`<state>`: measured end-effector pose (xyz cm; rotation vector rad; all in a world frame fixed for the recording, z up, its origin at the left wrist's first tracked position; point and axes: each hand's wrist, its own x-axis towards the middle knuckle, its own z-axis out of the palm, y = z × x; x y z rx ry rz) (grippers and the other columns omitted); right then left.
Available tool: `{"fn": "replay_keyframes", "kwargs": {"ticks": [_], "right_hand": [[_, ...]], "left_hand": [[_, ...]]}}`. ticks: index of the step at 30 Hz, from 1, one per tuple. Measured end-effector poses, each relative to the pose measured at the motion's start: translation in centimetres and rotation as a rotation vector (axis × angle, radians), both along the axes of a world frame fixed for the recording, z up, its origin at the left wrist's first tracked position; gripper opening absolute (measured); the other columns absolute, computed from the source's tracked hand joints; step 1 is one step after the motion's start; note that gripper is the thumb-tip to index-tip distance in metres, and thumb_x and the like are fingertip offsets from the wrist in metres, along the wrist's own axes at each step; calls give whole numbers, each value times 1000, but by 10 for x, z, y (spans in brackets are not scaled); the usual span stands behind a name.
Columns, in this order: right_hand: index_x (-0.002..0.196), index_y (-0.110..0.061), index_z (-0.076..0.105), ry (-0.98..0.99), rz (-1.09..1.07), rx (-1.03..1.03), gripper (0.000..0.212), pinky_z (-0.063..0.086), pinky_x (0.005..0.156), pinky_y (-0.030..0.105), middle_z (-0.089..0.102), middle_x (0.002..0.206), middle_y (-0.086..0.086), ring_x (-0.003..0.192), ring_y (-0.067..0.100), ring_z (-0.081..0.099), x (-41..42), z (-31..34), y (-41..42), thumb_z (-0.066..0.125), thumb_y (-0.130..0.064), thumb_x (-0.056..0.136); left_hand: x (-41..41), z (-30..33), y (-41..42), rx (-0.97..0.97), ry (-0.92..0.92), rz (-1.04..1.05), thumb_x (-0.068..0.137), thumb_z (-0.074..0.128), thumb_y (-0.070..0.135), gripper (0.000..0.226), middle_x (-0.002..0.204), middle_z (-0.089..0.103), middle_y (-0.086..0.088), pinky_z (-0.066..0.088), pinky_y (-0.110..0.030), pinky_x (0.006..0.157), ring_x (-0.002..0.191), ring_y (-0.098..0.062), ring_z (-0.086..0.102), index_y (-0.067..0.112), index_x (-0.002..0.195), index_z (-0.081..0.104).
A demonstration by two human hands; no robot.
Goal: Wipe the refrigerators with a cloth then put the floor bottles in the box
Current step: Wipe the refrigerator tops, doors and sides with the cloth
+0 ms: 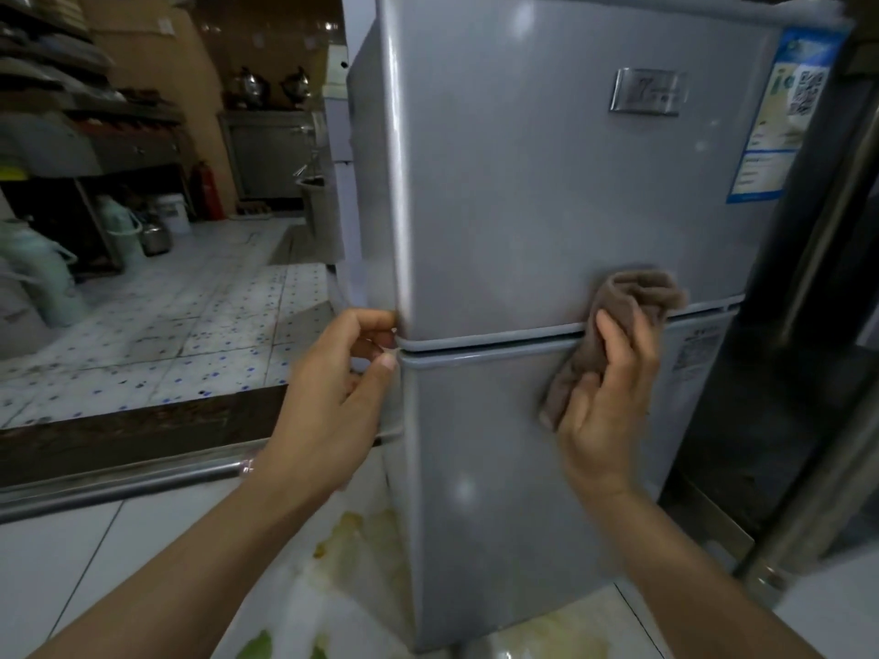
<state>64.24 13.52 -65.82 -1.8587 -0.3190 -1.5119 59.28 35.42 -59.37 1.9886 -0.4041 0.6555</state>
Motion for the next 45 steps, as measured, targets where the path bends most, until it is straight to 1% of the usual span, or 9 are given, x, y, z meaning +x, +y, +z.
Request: {"fn": "replay_keyframes", "kwargs": {"ticks": [10, 17, 24, 28, 30, 33, 37, 42, 45], "right_hand": [[127, -8, 38, -52, 116, -199, 31, 28, 104, 63, 38, 143, 14, 138, 40, 24, -26, -5, 93, 25, -26, 104], [132, -17, 49, -150, -31, -612, 40, 18, 116, 48, 41, 143, 2, 138, 34, 26, -12, 5, 95, 39, -9, 94], [98, -19, 71, -212, -33, -937, 39, 20, 110, 40, 66, 122, 1, 131, 27, 35, -6, -51, 71, 33, -12, 91], [104, -24, 71, -93, -34, -1222, 37, 18, 109, 36, 62, 128, -6, 126, 20, 42, -16, -87, 57, 45, -14, 80], [115, -26, 67, -134, -47, -1256, 46, 14, 114, 34, 56, 135, -8, 129, 18, 39, -16, -80, 52, 51, -13, 75], [137, -26, 49, -182, -83, -1072, 66, 15, 115, 38, 41, 148, -7, 137, 21, 31, -7, -45, 41, 59, -12, 73], [142, -29, 37, -172, -94, -793, 47, 15, 116, 43, 32, 149, -2, 142, 28, 21, 4, -10, 33, 32, -23, 96], [142, -26, 32, -20, -147, -641, 45, 14, 117, 42, 25, 148, 9, 140, 38, 18, 5, -33, -16, 29, -31, 97], [146, -9, 23, 172, -217, -298, 52, 11, 118, 42, 14, 153, 24, 140, 43, 13, 10, -34, -61, 29, -28, 98]], "left_hand": [[-5, 1, 16, 15, 45, -33, 91, 49, -1, 41, 114, 55, 9, 44, -13, 82, 95, 0, 53, 30, 117, 58], [-6, -8, 39, -41, 77, 106, 94, 48, 8, 38, 115, 58, 12, 40, -11, 80, 104, 3, 51, 36, 119, 54], [-13, -18, 44, -63, 79, 105, 91, 50, 5, 36, 109, 61, 9, 40, -2, 71, 94, 6, 54, 32, 113, 58], [-20, -22, 43, -80, 98, 79, 93, 47, 5, 33, 109, 60, 7, 46, -5, 60, 94, -1, 55, 30, 111, 59], [-22, -25, 38, -59, 103, 74, 93, 46, 3, 32, 107, 61, 6, 46, -6, 70, 96, -5, 56, 26, 111, 59], [-20, -26, 24, -60, 107, 76, 93, 45, 2, 32, 105, 62, 5, 41, -12, 86, 97, -6, 56, 23, 112, 58], [-11, -29, 3, -109, 96, 88, 97, 41, 15, 23, 103, 62, 13, 46, -24, 90, 98, 2, 56, 27, 111, 55], [-6, -33, -23, -134, 94, 109, 91, 43, 35, 7, 91, 60, 17, 54, -46, 65, 83, -1, 57, 38, 93, 49], [-3, -36, -35, -133, 72, 180, 88, 47, 37, 6, 88, 55, 11, 54, -52, 62, 82, -14, 57, 33, 90, 44]]}}
